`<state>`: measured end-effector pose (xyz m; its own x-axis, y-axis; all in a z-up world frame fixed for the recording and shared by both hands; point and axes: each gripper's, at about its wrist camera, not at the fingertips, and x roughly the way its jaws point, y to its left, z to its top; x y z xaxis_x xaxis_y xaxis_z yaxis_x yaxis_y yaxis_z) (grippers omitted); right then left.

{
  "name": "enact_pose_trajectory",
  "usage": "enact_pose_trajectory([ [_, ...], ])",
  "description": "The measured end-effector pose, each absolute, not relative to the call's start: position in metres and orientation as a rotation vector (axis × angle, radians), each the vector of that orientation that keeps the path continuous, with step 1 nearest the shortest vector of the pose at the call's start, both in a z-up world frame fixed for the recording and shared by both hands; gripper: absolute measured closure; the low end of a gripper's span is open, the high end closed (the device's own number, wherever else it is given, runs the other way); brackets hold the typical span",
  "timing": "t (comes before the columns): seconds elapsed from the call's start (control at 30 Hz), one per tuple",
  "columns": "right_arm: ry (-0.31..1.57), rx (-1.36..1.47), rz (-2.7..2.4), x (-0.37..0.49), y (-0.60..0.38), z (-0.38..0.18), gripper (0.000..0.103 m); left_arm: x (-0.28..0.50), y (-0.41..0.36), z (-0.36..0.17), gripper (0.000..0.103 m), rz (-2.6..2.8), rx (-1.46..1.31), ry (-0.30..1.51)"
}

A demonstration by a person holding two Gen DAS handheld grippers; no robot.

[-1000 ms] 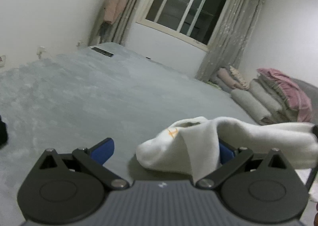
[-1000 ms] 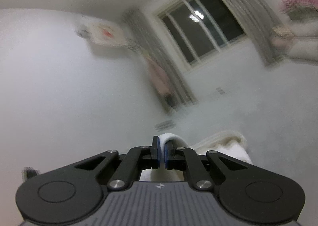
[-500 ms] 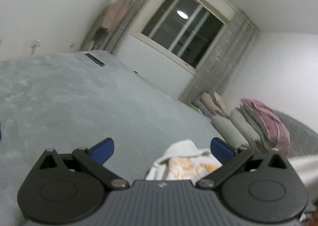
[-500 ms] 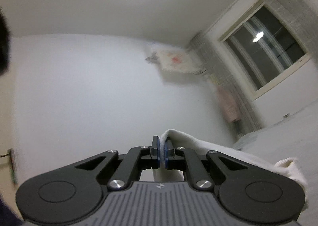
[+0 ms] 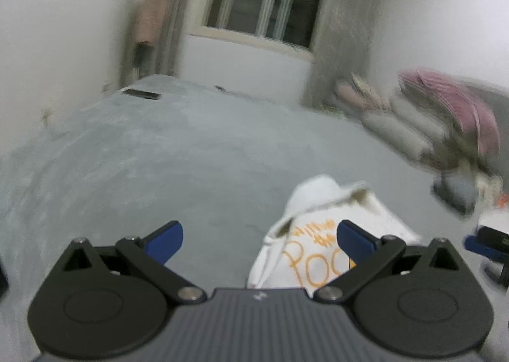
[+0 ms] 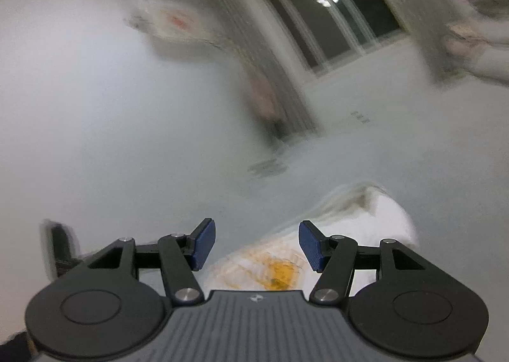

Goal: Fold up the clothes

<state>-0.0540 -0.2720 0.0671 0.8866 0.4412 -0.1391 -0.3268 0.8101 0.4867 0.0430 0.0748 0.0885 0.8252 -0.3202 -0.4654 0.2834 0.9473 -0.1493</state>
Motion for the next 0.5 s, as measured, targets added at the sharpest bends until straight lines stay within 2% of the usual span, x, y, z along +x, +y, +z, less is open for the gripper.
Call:
enact_pose_trajectory([
  [0.23, 0.566, 0.525, 0.03, 0.011, -0.285, 0.028, 0.046, 0.105, -0.023, 0.085, 0.0, -0.424, 0.201, 0.574],
  [0.4, 0.578, 0.524, -0.012, 0.026, -0.294, 0.013, 0.052, 0.156, -0.089, 0.058, 0.0, -0.42, 0.425, 0.612],
  [0.5, 0.602, 0.489, -0.043, 0.039, -0.291, 0.005, 0.061, 0.175, -0.108, 0.049, 0.002, -0.414, 0.488, 0.596],
])
